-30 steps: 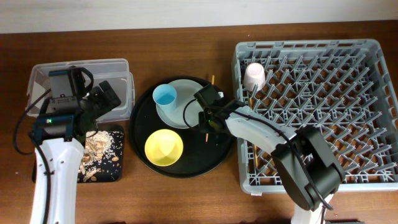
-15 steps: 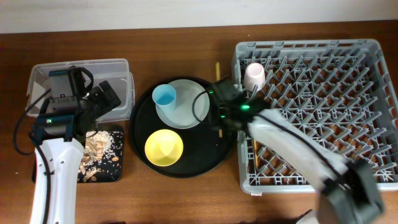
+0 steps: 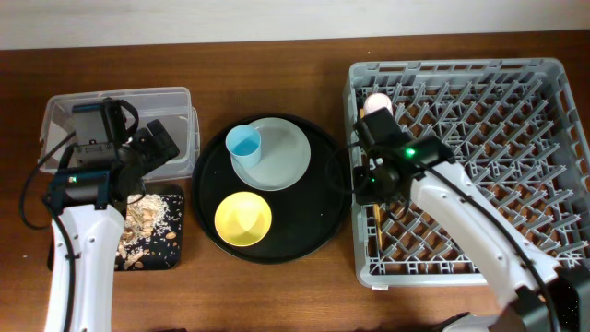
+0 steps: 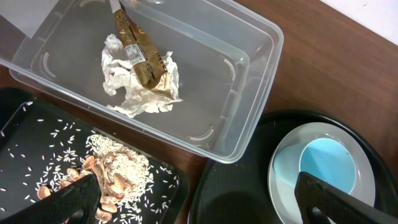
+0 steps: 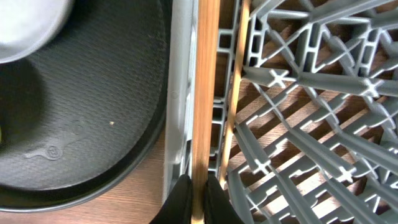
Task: Sort waste into correct bins and load items into the dishwasher rack
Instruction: 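Place the second chopstick into the rack and release, then reach the right gripper to the yellow bowl rim and grasp it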
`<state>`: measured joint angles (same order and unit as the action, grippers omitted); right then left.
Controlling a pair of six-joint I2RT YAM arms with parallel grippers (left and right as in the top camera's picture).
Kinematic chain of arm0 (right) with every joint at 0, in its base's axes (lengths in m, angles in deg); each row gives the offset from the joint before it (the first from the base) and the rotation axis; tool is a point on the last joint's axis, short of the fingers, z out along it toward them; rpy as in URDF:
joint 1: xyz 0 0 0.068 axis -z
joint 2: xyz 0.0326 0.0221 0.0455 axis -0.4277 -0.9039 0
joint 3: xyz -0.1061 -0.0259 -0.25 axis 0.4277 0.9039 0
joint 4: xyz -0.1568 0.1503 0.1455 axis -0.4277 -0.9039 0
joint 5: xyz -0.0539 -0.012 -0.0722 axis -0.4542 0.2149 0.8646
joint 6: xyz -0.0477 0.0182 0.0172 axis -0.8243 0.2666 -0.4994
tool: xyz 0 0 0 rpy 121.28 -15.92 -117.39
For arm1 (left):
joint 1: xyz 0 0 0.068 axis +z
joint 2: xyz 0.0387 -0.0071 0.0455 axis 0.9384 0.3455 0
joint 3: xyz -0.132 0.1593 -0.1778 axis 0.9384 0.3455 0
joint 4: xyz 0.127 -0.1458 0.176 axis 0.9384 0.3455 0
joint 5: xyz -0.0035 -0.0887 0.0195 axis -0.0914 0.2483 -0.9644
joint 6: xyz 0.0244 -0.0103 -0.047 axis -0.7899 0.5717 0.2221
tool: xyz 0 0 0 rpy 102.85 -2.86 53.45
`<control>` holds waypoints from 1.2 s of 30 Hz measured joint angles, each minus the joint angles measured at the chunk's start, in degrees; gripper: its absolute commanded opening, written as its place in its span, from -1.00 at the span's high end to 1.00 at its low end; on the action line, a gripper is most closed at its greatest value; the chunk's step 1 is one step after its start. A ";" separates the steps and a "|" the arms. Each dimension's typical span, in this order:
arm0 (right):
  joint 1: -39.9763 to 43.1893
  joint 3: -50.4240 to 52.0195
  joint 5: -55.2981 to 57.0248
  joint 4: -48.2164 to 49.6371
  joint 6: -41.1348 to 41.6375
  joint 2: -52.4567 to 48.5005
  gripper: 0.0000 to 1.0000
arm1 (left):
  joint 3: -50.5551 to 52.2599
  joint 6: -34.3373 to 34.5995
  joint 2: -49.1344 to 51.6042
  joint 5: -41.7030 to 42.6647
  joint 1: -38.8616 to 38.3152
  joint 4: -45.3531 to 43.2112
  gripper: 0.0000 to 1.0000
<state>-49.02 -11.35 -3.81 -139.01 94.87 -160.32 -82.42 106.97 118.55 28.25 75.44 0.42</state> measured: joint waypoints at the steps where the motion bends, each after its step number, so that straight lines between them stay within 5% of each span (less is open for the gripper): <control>1: 0.00 0.00 0.04 0.00 -0.35 -1.05 0.71 | 0.00 0.00 0.00 0.00 0.00 0.00 -0.98; 6: 0.00 0.07 0.26 -0.22 -1.66 -2.78 0.53 | 0.00 0.00 0.00 0.00 0.00 0.00 -0.98; 12: 0.00 -0.13 0.15 -2.12 -3.63 -2.78 0.55 | 0.00 0.00 0.00 0.00 0.00 0.02 -0.98; 19: 0.00 -5.62 -19.87 -1.44 -12.20 0.31 0.48 | 0.00 0.00 0.00 0.00 0.00 0.02 -0.98; 27: -0.37 -5.57 -25.46 -1.16 -12.59 0.28 0.47 | 0.00 -0.02 0.00 0.00 0.00 0.00 -0.98; 36: -12.44 -4.87 -26.03 4.44 -8.00 0.28 0.47 | 0.00 0.00 0.00 0.00 0.00 0.02 -0.98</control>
<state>-61.46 -16.22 -29.85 -134.58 86.87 -160.04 -82.42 106.97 118.55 28.25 75.44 0.44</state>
